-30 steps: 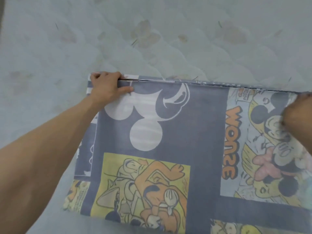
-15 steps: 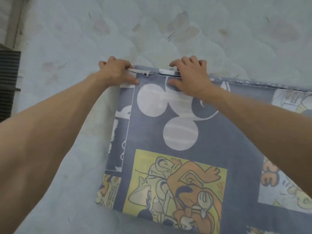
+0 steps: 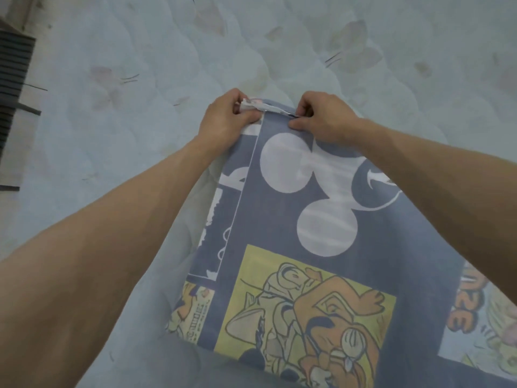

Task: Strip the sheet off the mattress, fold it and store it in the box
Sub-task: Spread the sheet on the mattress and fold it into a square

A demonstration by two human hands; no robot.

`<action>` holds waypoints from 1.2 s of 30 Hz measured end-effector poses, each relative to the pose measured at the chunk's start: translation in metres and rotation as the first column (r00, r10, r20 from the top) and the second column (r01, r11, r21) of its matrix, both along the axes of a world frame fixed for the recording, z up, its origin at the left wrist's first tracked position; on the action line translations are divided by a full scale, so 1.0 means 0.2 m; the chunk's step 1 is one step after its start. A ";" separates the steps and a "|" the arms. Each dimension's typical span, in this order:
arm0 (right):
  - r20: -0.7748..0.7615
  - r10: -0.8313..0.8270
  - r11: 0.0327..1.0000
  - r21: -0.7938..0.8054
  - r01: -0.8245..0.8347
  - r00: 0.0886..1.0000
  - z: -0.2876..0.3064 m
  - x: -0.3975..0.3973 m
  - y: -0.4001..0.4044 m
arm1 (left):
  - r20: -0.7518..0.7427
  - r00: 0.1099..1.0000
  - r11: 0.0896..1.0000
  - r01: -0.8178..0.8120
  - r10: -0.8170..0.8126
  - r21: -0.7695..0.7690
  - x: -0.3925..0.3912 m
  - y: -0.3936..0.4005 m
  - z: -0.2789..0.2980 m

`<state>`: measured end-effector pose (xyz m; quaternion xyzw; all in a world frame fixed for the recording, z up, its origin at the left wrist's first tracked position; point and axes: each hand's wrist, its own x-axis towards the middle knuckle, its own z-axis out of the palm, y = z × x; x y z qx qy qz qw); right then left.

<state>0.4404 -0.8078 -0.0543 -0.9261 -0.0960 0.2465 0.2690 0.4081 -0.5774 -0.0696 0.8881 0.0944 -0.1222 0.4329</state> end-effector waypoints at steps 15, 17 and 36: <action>0.265 0.020 0.975 -0.220 0.040 0.964 -0.16 -0.20 0.13 | 0.133 0.986 0.969 -0.126 0.100 0.211 -0.10 -0.13 -0.08; 0.286 0.042 0.954 -0.296 0.046 0.957 -0.18 -0.22 0.17 | 0.066 0.979 0.969 -0.202 0.194 0.143 -0.22 -0.10 -0.04; -0.048 -0.129 0.987 -0.101 0.124 0.990 0.11 0.10 0.61 | -0.646 0.699 0.922 -0.386 0.307 0.021 -1.77 0.34 0.22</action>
